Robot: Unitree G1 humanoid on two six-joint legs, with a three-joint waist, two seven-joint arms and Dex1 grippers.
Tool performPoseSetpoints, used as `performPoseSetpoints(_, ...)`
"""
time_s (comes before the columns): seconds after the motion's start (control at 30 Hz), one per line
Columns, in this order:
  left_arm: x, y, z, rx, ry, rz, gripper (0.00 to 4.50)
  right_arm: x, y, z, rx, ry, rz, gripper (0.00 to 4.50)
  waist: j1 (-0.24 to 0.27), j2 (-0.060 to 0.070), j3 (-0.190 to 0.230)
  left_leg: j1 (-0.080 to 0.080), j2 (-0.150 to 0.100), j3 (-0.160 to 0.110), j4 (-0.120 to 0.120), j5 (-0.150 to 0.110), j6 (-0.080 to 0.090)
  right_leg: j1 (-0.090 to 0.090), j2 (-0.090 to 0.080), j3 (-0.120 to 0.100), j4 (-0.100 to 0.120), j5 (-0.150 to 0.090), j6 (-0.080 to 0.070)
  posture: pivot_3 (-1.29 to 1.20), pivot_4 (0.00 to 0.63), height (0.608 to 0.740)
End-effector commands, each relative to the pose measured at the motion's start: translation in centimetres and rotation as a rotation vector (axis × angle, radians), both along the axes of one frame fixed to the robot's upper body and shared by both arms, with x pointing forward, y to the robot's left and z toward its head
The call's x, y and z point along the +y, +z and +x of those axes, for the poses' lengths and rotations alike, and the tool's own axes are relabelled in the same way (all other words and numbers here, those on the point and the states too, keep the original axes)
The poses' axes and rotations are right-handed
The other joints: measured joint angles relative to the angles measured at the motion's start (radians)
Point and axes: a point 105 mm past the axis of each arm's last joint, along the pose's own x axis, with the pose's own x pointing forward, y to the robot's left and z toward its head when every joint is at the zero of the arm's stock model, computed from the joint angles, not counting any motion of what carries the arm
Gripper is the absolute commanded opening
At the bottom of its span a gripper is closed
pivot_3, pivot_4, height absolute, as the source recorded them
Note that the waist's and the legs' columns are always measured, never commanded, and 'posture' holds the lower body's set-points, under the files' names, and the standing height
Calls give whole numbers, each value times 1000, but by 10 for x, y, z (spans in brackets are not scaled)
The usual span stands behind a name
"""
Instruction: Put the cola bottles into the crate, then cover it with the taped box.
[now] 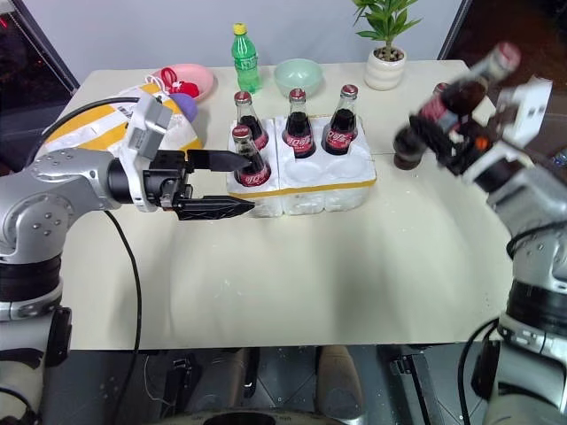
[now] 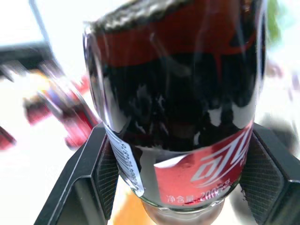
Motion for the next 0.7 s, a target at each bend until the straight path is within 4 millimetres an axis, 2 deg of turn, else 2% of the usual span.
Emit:
performPoseSetpoints(0.03,10,15,5,-77,56,-23,4500,34,9,3,-7,98,-52,2800,0,0,0,0,0,0,0,0,0,0,0,0,0,0,0,0,150,739)
performPoseSetpoints(0.23,25,16,19,-110,154,-18,4500,77,-7,28,51,184,-94,2800,2,0,0,-2,0,0,0,0,0,-2,0,0,0,0,0,0,150,739)
performPoseSetpoints(0.37,35,16,21,-121,194,-16,4500,99,-24,39,103,239,-109,2800,3,0,0,-10,0,0,1,0,0,-10,0,0,1,0,0,0,150,739)
performPoseSetpoints(0.5,36,17,21,-130,205,-17,4500,125,-44,35,148,335,-167,2800,0,0,0,-15,0,-1,1,1,-2,-15,0,0,1,1,0,0,150,739)
performPoseSetpoints(0.7,34,19,22,-138,205,-25,4500,141,-58,24,185,432,-224,2800,-2,0,0,-15,0,-1,2,2,-3,-15,0,0,3,1,0,0,150,739)
